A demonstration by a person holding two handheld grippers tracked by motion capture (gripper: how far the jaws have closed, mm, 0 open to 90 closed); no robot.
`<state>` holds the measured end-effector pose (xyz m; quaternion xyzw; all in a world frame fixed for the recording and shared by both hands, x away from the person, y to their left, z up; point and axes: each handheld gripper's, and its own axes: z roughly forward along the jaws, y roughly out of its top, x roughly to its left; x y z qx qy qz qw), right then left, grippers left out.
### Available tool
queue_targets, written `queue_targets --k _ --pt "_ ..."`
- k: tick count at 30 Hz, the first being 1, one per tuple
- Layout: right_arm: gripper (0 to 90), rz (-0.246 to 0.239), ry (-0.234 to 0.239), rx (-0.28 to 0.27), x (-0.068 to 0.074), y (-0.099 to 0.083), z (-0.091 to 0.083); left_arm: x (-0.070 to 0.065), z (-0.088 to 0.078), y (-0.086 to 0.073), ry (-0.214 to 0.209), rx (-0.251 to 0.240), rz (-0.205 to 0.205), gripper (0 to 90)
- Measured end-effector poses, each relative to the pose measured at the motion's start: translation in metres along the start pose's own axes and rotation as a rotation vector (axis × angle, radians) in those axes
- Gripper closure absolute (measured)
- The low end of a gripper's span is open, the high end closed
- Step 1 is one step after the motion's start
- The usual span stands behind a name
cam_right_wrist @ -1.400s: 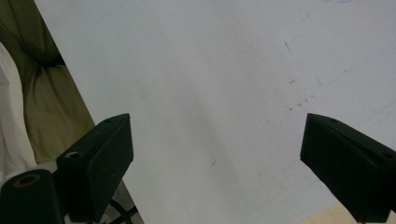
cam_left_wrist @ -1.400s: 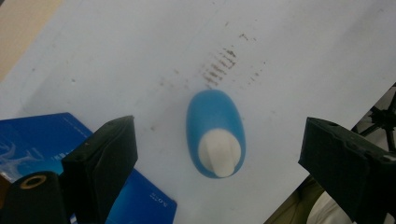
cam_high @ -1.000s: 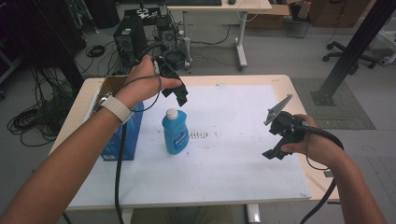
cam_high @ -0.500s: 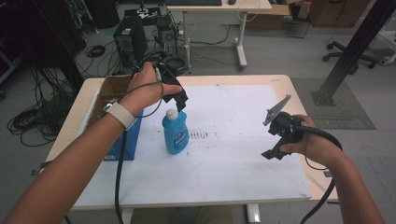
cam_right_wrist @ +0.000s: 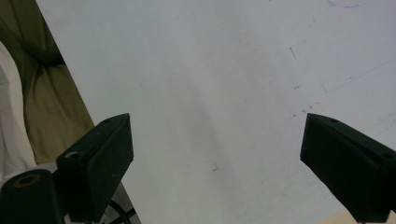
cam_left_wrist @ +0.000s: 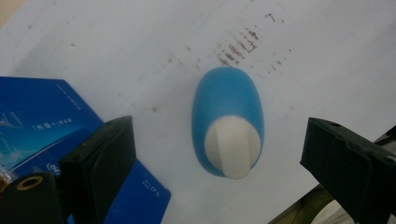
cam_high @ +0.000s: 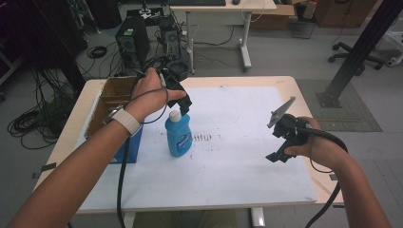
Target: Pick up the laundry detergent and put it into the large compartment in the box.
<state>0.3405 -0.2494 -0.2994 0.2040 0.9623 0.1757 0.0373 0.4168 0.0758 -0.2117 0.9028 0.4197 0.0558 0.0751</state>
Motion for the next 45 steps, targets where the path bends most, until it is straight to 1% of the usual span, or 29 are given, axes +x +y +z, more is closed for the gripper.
queue_targets --k 7,8,12,14,15,16,22,26,29,31,39,43,45 --pt "9.6 0.000 0.001 0.001 0.000 0.000 0.000 -0.001 0.009 -0.002 -0.009 0.001 -0.010 10.4" --pt "9.6 0.000 0.001 0.001 0.000 0.000 0.000 -0.002 0.012 -0.002 -0.018 0.002 -0.011 10.4" --pt "9.6 0.000 0.003 0.001 0.000 0.000 0.001 -0.003 0.017 -0.002 -0.016 0.008 -0.016 10.4" --pt "9.6 0.001 0.005 0.000 0.000 0.000 0.001 -0.003 0.018 -0.002 -0.014 0.015 -0.011 10.4" --pt "9.7 0.011 0.008 0.000 0.000 0.001 0.001 -0.003 0.019 -0.002 -0.018 0.010 -0.018 10.4" --pt "9.6 0.000 0.007 0.000 -0.001 0.000 0.002 -0.004 0.021 -0.003 -0.020 0.009 -0.021 10.4" --pt "9.6 0.003 0.007 0.000 -0.001 0.000 0.003 -0.004 0.027 -0.004 -0.025 0.012 -0.031 10.3" --pt "9.7 0.004 0.008 0.000 -0.001 0.000 0.003 -0.004 0.030 -0.005 -0.021 0.009 -0.046 10.3" --pt "9.6 0.005 0.008 0.001 -0.001 0.000 0.003 -0.004 0.031 -0.006 -0.020 0.009 -0.047 10.2" --pt "9.6 0.001 0.007 0.000 -0.001 0.001 0.004 -0.004 0.032 -0.006 -0.019 0.010 -0.055 10.2" --pt "9.6 0.000 0.010 -0.001 -0.001 0.001 0.004 -0.005 0.036 -0.007 -0.017 0.008 -0.062 10.3" --pt "9.6 0.004 0.009 0.000 0.000 0.000 0.004 -0.006 0.040 -0.007 -0.011 0.023 -0.064 10.3" --pt "9.6 0.002 0.009 0.000 0.000 0.000 0.004 -0.007 0.043 -0.008 -0.012 0.022 -0.070 10.3"
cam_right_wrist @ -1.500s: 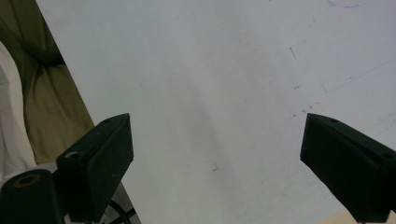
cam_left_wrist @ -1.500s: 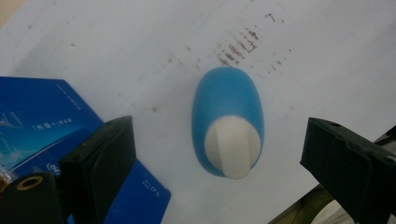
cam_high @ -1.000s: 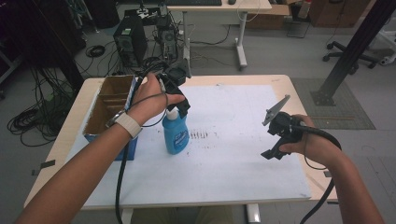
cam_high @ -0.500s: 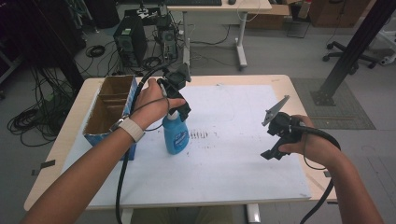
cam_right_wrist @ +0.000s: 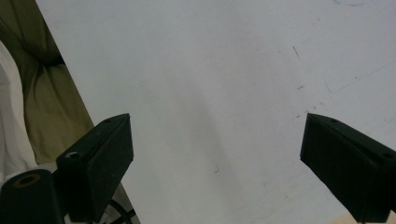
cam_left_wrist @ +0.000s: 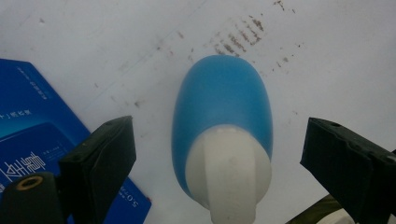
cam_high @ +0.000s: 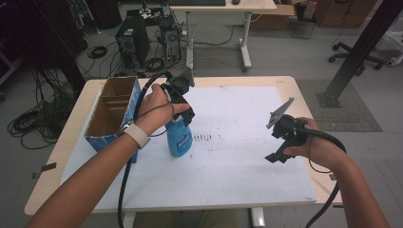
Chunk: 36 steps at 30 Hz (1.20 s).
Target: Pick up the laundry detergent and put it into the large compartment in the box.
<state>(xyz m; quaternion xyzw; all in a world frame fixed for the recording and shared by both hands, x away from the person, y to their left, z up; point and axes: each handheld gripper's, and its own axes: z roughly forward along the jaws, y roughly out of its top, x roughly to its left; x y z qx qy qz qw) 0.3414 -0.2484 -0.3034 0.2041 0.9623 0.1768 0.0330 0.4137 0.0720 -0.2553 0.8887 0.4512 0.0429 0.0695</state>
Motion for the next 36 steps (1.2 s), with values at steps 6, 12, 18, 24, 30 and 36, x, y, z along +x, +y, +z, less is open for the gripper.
queue_targets --k 6,12,18,24,30,36 --pt "9.6 0.003 0.002 -0.002 0.000 -0.001 0.001 -0.001 0.006 -0.001 0.002 0.003 -0.007 10.3" --pt "9.6 0.001 0.006 -0.002 0.001 0.000 0.002 -0.001 0.012 -0.002 -0.004 0.002 -0.016 10.4" --pt "9.6 0.000 0.006 0.000 0.000 0.000 0.002 0.000 0.017 -0.002 -0.009 0.000 -0.018 10.5" --pt "9.6 0.004 0.008 0.004 0.000 0.000 0.003 0.000 0.023 -0.002 -0.008 -0.003 -0.024 10.7" --pt "9.6 0.001 0.009 0.004 0.000 0.001 0.003 0.000 0.026 -0.002 -0.009 -0.007 -0.026 10.8" --pt "9.6 0.000 0.011 0.005 0.000 0.001 0.004 0.001 0.032 -0.003 -0.018 -0.001 -0.028 11.2"
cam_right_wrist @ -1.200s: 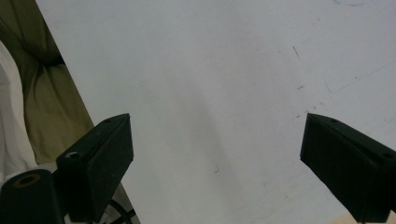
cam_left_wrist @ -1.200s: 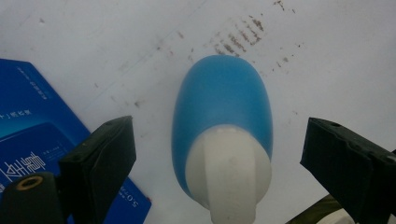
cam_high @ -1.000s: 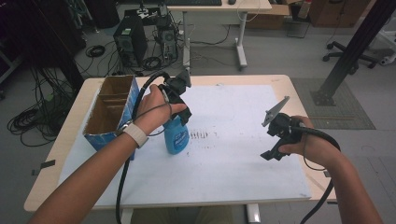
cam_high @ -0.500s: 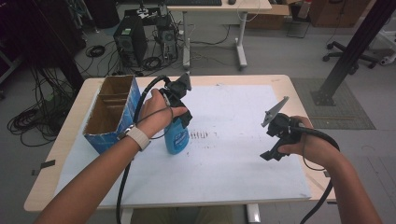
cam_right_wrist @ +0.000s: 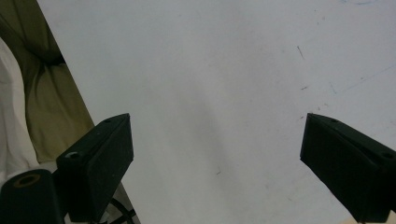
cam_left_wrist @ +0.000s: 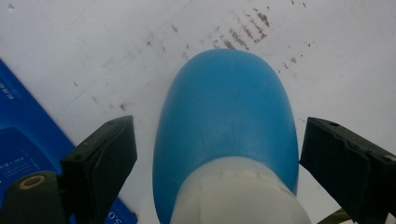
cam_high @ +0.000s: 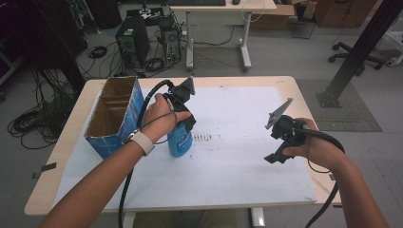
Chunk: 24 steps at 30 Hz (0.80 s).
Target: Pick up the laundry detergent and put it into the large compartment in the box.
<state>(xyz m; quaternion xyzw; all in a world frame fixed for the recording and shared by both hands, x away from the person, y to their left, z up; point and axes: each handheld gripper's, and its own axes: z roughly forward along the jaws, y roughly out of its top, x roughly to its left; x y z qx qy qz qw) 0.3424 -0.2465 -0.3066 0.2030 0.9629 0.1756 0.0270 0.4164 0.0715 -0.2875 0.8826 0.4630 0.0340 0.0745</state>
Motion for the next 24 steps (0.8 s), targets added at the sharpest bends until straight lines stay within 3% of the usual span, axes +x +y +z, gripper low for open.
queue_targets --k 11,24 --pt "9.6 0.002 0.002 0.000 -0.0008 -0.0012 -0.0001 0.0039 0.0044 0.0005 -0.009 -0.004 -0.003 15.9" --pt "9.7 0.007 0.003 0.002 -0.0009 -0.0020 0.0011 0.0047 0.0055 -0.0002 -0.008 0.006 0.008 27.8"
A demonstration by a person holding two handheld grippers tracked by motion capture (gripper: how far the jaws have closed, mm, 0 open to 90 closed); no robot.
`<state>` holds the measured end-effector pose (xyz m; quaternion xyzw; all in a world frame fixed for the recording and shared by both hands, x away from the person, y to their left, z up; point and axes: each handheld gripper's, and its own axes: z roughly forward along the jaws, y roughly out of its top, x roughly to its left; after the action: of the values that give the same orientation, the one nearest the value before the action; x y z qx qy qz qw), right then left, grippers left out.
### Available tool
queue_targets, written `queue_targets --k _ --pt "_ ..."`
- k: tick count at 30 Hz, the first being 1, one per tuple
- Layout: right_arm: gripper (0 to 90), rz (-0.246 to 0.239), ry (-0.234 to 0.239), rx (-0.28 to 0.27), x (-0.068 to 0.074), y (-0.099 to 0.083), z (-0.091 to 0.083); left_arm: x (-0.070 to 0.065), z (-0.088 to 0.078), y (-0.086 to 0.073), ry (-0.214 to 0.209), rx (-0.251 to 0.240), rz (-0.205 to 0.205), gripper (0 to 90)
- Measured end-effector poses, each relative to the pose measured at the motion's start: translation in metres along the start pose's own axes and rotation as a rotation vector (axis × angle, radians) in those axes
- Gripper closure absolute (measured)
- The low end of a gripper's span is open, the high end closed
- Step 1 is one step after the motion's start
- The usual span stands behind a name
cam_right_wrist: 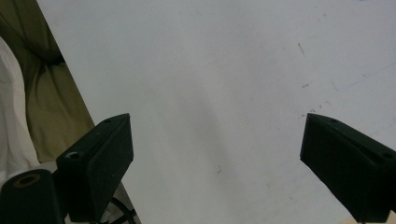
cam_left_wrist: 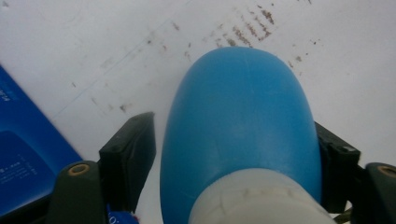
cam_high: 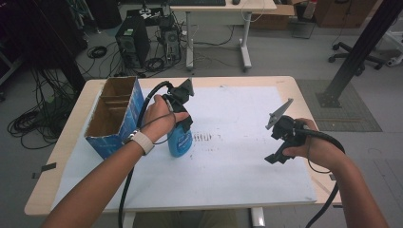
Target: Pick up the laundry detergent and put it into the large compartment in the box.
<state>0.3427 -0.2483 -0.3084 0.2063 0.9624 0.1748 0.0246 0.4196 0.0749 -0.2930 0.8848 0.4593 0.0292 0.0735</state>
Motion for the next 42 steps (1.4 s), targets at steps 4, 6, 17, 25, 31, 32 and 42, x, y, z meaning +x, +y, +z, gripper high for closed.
queue_targets --k 4,6,17,25,31,32,42 --pt "9.6 0.001 0.000 0.002 0.000 0.000 0.000 0.000 0.000 0.000 -0.006 -0.003 -0.004 30.6" --pt "9.6 0.003 0.000 0.000 0.000 -0.001 0.000 -0.001 0.000 0.000 -0.014 -0.007 -0.002 32.3" --pt "9.6 0.004 -0.002 -0.002 0.001 -0.002 -0.001 -0.002 -0.001 0.001 -0.015 0.002 -0.009 36.8" --pt "9.6 0.006 -0.005 -0.003 0.001 -0.003 -0.002 -0.002 -0.002 0.001 -0.017 -0.001 -0.018 37.1" --pt "9.6 0.006 -0.005 -0.003 0.001 -0.003 -0.003 0.001 -0.008 0.000 -0.018 -0.006 -0.023 37.1" --pt "9.7 0.006 -0.007 -0.003 0.001 -0.003 -0.003 0.001 -0.009 0.000 -0.021 -0.007 -0.025 37.1" --pt "9.7 -0.005 -0.005 -0.007 0.002 0.001 -0.003 0.003 -0.021 -0.002 -0.013 -0.012 -0.024 37.1"
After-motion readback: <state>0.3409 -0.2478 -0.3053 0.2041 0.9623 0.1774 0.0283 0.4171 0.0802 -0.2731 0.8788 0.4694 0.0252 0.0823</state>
